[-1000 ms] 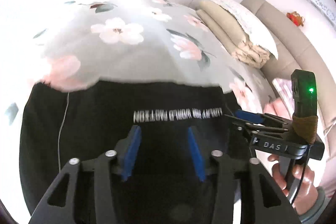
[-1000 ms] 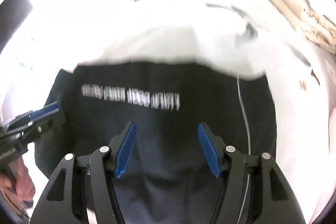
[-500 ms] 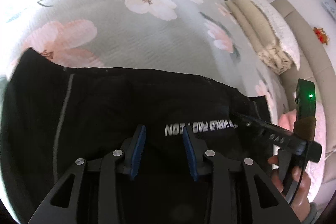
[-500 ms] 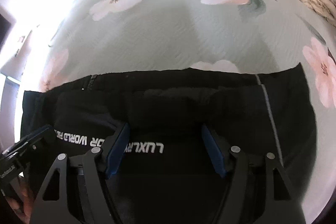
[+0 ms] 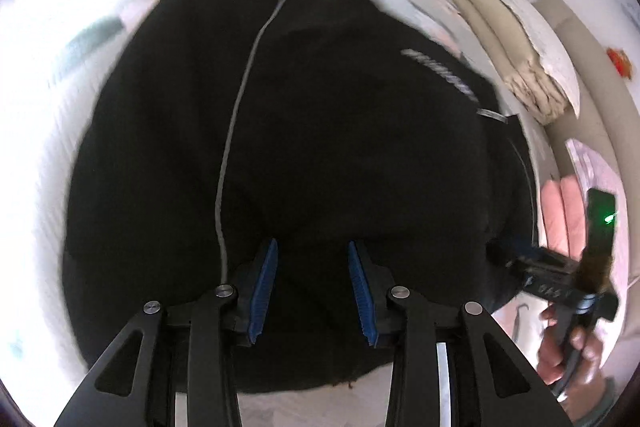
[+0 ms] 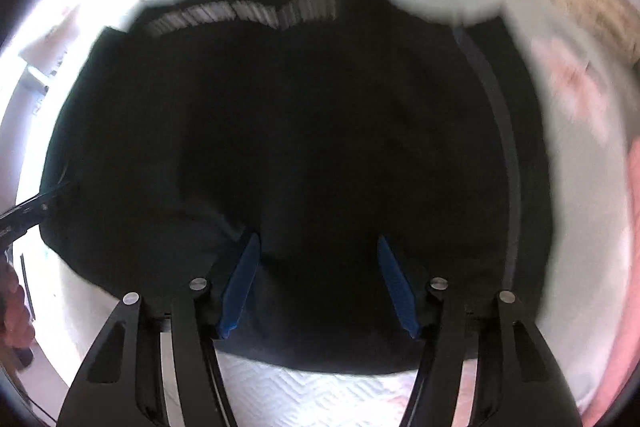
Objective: Fold large clothes
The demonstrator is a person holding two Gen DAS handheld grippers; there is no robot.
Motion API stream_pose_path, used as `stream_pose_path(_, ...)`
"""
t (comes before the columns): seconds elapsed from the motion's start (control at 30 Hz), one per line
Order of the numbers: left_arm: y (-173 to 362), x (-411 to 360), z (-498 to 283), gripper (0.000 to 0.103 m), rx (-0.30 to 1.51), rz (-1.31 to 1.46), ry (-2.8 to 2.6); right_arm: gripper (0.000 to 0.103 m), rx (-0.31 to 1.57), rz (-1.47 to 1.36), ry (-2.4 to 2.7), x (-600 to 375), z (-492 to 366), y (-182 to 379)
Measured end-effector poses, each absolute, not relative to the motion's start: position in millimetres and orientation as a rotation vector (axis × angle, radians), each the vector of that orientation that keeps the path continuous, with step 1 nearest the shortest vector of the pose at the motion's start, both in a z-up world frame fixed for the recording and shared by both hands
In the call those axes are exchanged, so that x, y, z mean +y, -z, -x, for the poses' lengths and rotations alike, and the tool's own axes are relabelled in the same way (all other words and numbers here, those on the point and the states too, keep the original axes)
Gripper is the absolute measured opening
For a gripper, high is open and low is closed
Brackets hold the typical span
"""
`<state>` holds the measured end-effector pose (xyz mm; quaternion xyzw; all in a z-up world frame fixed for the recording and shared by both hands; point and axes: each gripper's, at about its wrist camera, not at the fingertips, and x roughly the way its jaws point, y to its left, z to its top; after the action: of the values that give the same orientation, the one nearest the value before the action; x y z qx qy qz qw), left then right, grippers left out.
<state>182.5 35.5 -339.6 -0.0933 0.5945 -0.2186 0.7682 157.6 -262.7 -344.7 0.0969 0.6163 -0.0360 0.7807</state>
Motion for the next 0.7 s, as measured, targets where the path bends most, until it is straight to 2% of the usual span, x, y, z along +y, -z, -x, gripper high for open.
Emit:
stream_pose_path(0.07,341,32,-182,0.038,1.279,0.180,0.471,0.064,1.336,-0.236,0.080,-266,-161,359)
stream_pose_path(0.27,324,38,-178,0.038,1.278,0.152,0.498,0.064,1.335,-0.242,0.054,-269,-159,352)
stream_pose_path(0.47,291,70,-181,0.040,1.223,0.179,0.475,0.066,1.254,-0.348,-0.024,-296,-140,321)
stream_pose_path(0.57,279,92,-189,0.047,1.213,0.214,0.433,0.071,1.202,-0.356,0.004,-316,-129,301)
stream_pose_path(0.7,275,119,-203,0.050,1.209,0.223,0.375,0.082,1.153,-0.349,0.082,-353,-119,284)
